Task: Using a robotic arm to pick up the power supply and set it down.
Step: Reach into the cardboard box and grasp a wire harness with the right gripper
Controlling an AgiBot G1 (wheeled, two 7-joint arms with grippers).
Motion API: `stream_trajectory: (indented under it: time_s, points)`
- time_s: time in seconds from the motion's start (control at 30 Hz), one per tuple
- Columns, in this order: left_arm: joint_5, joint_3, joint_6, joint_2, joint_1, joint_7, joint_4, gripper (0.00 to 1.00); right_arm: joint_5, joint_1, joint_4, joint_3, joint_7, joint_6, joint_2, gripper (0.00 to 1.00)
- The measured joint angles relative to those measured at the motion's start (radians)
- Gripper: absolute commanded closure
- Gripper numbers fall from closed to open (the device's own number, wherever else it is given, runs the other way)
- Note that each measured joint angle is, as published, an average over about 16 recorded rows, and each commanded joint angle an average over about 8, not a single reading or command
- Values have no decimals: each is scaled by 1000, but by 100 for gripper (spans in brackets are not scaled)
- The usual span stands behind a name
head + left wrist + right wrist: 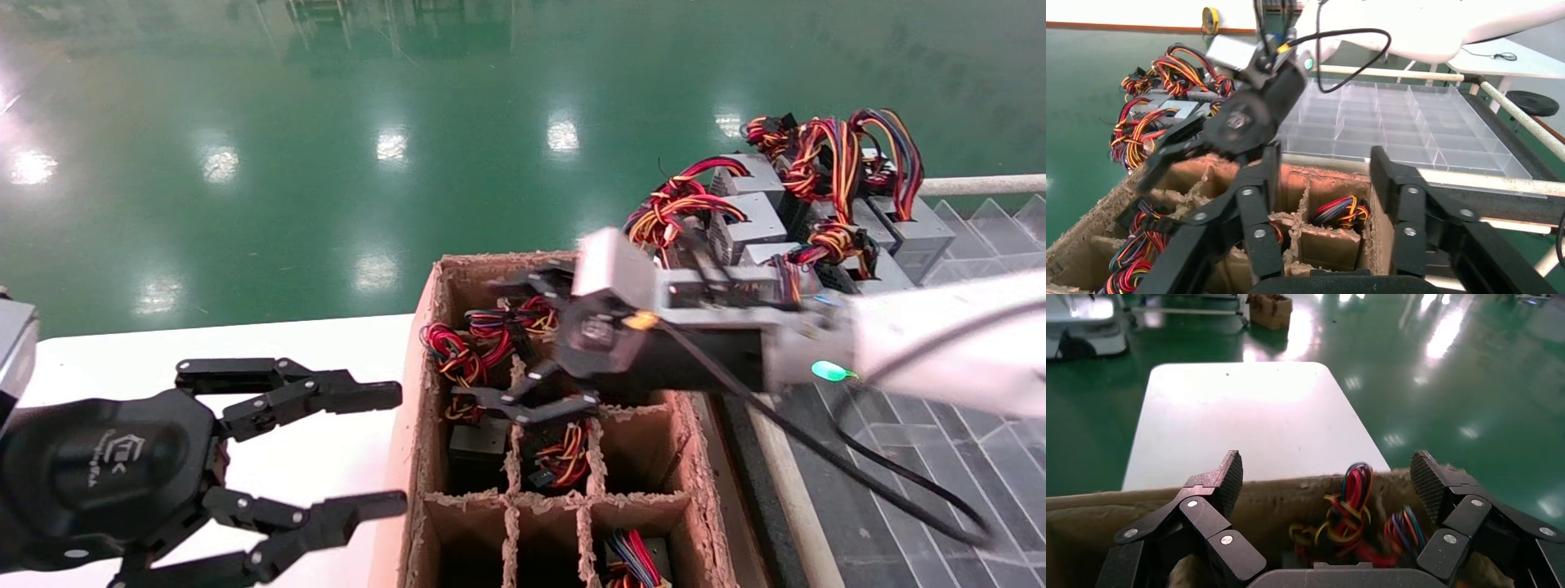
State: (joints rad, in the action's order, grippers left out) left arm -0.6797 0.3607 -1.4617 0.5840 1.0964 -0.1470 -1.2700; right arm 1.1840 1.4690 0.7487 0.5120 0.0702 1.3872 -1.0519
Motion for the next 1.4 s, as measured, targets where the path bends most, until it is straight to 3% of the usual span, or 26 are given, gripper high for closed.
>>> stream_trajectory:
  time_s: [0.33, 0.6, 0.93, 1.4]
  points:
    - [0, 0, 0, 0, 0, 0, 0, 100, 69, 128, -354, 42, 178, -15, -158, 100]
    - [0, 0, 0, 0, 0, 0, 0, 100, 89, 173, -532, 50, 257, -65, -225, 100]
    - [0, 0, 0, 0, 0, 0, 0, 100, 98, 192, -626, 56, 301, -73, -266, 100]
    - [0, 0, 0, 0, 0, 0, 0, 100, 112, 193, -645, 78, 313, -40, -292, 100]
